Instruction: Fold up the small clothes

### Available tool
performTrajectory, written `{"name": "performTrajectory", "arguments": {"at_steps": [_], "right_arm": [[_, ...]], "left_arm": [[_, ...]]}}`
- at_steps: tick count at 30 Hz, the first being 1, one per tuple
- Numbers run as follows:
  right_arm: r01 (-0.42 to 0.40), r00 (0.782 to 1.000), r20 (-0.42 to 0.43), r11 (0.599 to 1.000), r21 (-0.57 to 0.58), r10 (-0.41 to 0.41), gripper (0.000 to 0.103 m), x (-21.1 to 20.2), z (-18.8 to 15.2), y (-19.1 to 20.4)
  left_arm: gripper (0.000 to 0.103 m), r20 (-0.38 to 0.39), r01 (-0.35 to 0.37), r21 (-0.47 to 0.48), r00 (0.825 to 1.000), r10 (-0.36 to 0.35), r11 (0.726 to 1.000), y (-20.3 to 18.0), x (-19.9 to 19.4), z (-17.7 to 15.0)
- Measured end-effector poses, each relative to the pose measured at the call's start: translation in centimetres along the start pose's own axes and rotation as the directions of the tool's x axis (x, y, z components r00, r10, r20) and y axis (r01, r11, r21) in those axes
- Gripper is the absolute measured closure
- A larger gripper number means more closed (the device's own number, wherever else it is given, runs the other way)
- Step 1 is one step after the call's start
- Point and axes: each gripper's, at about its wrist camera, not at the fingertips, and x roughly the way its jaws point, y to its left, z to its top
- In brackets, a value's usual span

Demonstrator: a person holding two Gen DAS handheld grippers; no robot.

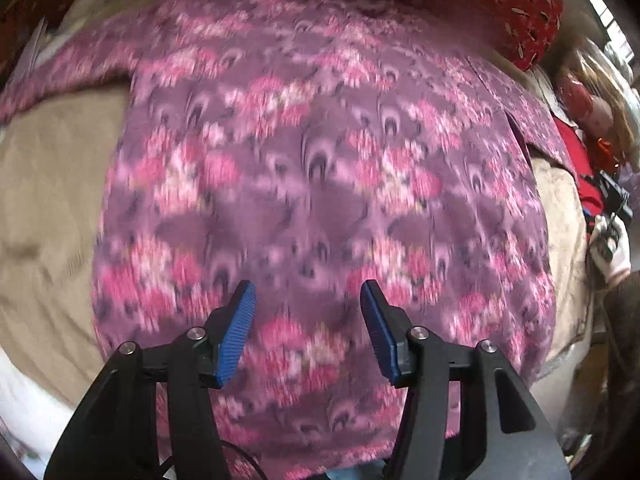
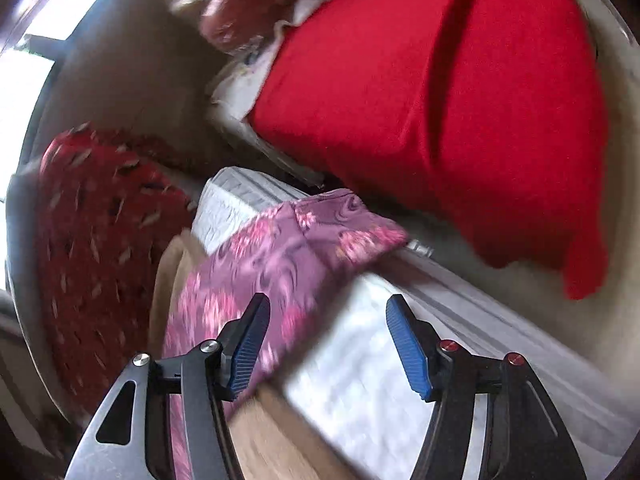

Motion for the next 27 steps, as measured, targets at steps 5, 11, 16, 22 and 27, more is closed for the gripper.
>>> {"name": "performTrajectory", "arguments": {"at_steps": [5, 11, 16, 22, 27], "right_arm": [[0.094, 0.993, 0.071, 0.993, -0.069, -0.089, 0.064, 2.3, 1.3, 2.3], [0.086, 0.978, 0.209, 0.949, -0.303, -0.022, 0.089, -1.0, -0.5, 7.4], [-0.119, 0.982, 0.081, 0.889, -0.443, 0.171, 0.089, -2.4, -5.9, 13.9], [-0.300, 0.954, -0.156, 0.793, -0.530, 0.256, 0.089, -0.6, -16.0, 21.6], [-0.382, 0.920, -0.312, 0.726, -0.572, 0.238, 0.089, 1.6, -24.9, 26.9]], "left_arm": [[0.050, 0.044, -0.021, -0.016, 0.999, 0.022, 1.000, 0.3, 0.9, 2.9], [0.050, 0.035, -0.044, -0.083, 0.998, 0.047, 0.996, 2.6, 3.4, 5.3], [0.049, 0.050, -0.020, -0.106, 0.998, 0.026, 0.994, 2.8, 3.9, 6.3], [0.049, 0.053, 0.049, -0.144, 0.998, -0.042, 0.988, 4.2, 3.8, 6.7], [0.049, 0.055, 0.120, -0.164, 0.992, -0.112, 0.979, 6.3, 2.8, 6.4]]}}
